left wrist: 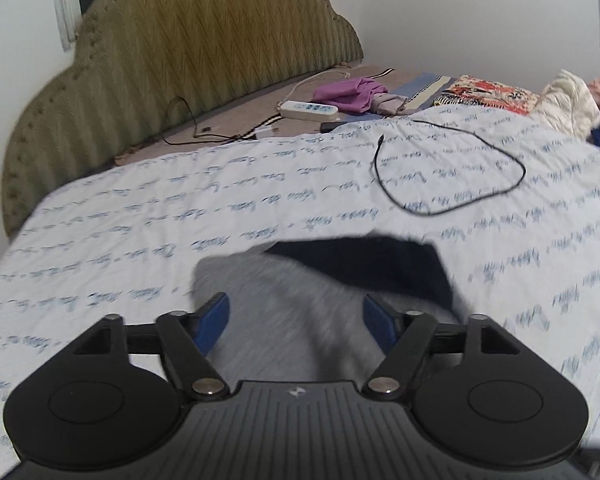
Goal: Fold small clothes
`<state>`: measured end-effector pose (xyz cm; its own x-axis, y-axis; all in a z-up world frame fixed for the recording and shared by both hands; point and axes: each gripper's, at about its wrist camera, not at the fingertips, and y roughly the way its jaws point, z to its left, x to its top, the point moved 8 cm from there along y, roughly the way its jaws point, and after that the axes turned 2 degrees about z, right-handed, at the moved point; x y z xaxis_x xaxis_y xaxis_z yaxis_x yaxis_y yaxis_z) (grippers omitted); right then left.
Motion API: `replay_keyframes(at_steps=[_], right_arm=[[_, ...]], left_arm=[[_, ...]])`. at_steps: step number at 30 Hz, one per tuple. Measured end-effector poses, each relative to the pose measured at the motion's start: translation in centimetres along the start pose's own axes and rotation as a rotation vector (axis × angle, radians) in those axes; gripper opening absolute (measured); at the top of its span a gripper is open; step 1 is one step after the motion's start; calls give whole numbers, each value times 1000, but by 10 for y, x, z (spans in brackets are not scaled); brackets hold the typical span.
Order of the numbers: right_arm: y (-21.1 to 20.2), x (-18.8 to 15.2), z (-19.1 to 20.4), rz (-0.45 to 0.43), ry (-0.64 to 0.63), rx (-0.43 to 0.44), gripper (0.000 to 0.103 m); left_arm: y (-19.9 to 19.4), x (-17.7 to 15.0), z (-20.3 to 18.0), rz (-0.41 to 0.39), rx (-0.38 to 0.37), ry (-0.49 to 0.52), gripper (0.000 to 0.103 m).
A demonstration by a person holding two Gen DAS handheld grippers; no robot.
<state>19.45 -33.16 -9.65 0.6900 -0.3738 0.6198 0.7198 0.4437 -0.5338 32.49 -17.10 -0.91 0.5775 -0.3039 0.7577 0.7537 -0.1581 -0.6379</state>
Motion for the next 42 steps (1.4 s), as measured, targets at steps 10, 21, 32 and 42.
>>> replay_keyframes(at_steps=[10, 21, 32, 42], right_arm=[[-8, 7, -21, -63, 171, 74, 49], [1, 5, -33, -37, 323, 97, 15], [0, -5, -40, -5, 592, 261, 13], [-7, -13, -29, 43, 499, 203, 12]], left_arm=[[-48, -77, 31, -25, -26, 53, 76], [-77, -142, 20, -82, -88, 271, 84], [-65, -136, 39, -155, 66, 236, 86], [-85, -131, 62, -122, -47, 60, 88]])
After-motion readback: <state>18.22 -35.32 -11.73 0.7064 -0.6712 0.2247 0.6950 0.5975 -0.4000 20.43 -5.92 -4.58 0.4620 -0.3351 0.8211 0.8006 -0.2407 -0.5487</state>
